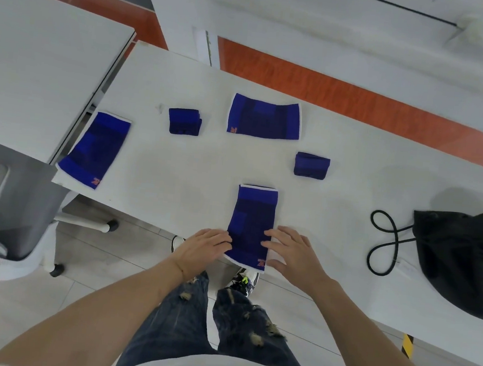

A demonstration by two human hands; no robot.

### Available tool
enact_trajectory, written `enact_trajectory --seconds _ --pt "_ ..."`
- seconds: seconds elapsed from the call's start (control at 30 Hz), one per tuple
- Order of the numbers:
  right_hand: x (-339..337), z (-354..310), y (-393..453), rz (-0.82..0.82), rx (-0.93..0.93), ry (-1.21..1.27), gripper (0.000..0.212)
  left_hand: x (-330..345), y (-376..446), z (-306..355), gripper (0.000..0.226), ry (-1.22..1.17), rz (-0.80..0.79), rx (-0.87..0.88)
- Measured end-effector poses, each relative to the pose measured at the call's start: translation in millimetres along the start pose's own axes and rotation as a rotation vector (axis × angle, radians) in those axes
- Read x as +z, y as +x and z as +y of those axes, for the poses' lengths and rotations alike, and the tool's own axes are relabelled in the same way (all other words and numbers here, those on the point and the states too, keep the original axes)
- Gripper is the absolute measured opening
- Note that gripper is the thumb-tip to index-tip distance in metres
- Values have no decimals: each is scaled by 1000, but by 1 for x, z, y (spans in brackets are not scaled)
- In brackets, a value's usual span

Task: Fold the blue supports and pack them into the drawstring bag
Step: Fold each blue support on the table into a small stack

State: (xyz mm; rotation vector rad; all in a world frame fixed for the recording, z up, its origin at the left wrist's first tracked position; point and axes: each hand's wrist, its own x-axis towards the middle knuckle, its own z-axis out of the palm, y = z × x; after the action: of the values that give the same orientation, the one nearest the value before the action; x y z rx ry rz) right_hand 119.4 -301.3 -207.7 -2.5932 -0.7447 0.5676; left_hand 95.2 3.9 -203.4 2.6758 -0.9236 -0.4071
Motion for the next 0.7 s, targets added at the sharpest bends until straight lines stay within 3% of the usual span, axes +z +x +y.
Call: enact_trajectory --seconds 0.17,0.33,0.53,0.7 --pt "-3 3 -5 -74 -19 -33 57 -14 9 8 23 -303 34 -213" --pt "-4 -1 1 -4 33 11 61 -25 22 7 20 -559 27 -397" --pt "-3 -5 24 194 139 130 24 -41 33 5 16 -787 86 -503" --pt "-8 -9 36 227 388 510 14 -51 43 1 35 -932 65 -518"
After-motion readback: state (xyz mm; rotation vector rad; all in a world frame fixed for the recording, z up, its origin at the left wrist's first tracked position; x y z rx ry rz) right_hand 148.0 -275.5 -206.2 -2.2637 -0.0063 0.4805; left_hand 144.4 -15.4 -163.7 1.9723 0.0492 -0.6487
